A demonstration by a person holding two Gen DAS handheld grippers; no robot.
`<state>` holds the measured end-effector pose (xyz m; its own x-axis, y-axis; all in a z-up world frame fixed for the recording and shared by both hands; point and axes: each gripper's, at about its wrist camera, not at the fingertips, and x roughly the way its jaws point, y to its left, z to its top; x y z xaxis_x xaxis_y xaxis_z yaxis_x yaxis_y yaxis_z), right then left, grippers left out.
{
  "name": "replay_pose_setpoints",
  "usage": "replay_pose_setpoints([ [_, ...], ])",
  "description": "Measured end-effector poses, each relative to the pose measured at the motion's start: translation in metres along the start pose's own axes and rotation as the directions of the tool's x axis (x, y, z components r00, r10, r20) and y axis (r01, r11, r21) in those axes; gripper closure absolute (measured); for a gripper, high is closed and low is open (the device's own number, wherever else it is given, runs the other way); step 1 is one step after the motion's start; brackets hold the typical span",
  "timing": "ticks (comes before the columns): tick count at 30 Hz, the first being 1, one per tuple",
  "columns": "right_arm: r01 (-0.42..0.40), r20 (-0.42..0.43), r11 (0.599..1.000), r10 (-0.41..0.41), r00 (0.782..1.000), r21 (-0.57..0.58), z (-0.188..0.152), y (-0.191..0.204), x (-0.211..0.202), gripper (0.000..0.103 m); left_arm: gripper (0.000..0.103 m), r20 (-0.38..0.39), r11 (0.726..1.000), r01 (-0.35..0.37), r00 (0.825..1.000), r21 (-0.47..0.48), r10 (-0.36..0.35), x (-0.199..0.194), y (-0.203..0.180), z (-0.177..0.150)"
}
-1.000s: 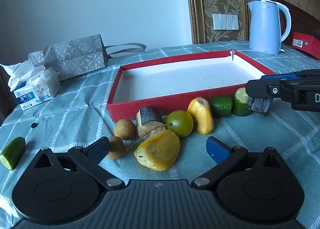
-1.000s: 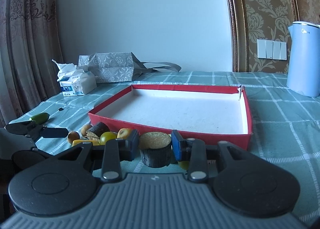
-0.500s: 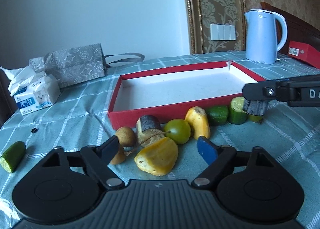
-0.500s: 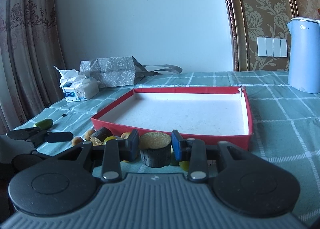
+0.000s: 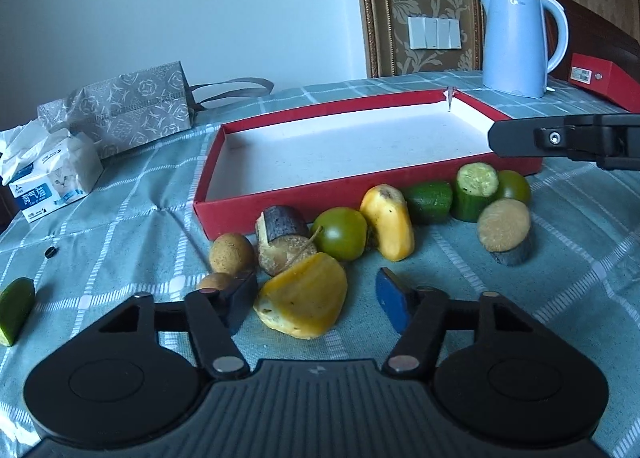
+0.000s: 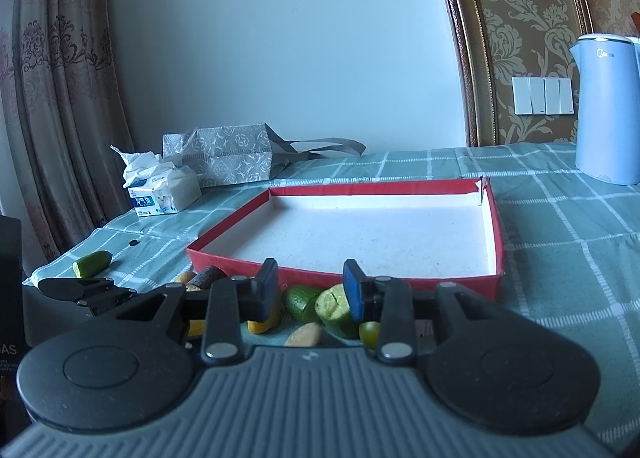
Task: Organize fruits
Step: 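Lift the sugarcane chunk with the right gripper and set it down beside the fruits, then grasp a green cucumber slice with the right gripper while the left gripper grasps a yellow fruit piece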
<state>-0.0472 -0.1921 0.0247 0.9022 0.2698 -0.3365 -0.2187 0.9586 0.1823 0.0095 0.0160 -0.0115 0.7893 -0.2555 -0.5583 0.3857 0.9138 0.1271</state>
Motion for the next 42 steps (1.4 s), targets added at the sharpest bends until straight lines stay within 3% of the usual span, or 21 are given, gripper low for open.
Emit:
replay_pose_setpoints([
  [6,-0.002,-0.016,1.000,0.002,1.000,0.005,-0.001,0.000,0.002,0.069,0.057,0.003,1.000,0.006,1.000,-0.002,-0.006,-0.001,0.000,-0.001],
  [12,0.041,-0.028,0.999,-0.041,0.999,0.005,-0.004,-0.003,-0.002,0.067,0.058,0.013,1.000,0.006,1.000,-0.011,-0.006,-0.007,0.000,-0.004],
  [14,0.063,-0.036,0.998,-0.063,0.997,0.004,-0.006,-0.006,-0.003,0.062,0.064,0.028,1.000,0.020,0.999,-0.016,-0.019,-0.012,0.001,-0.005],
  [17,0.044,-0.053,0.999,-0.044,0.998,0.001,-0.008,-0.006,-0.002,0.062,0.064,0.029,1.000,0.018,0.999,-0.009,-0.018,-0.012,-0.001,-0.005],
  [23,0.081,-0.110,0.988,-0.096,0.989,-0.128,-0.010,0.004,0.022,0.062,0.065,0.036,0.999,0.026,0.999,-0.026,-0.025,-0.013,0.001,-0.005],
  [30,0.110,-0.106,0.949,-0.147,0.983,-0.295,-0.011,0.018,0.034,0.060,0.070,0.063,0.998,0.033,0.998,-0.044,-0.030,-0.018,0.004,-0.006],
  [37,0.112,-0.116,0.908,-0.172,0.978,-0.403,-0.013,0.030,0.043,0.049,0.071,0.078,0.999,0.031,0.997,-0.039,-0.028,-0.022,0.002,-0.007],
  [42,0.120,-0.120,0.832,-0.217,0.969,-0.541,-0.021,0.046,0.052,0.051,0.072,0.089,0.998,0.036,0.996,-0.051,-0.032,-0.024,0.004,-0.008],
])
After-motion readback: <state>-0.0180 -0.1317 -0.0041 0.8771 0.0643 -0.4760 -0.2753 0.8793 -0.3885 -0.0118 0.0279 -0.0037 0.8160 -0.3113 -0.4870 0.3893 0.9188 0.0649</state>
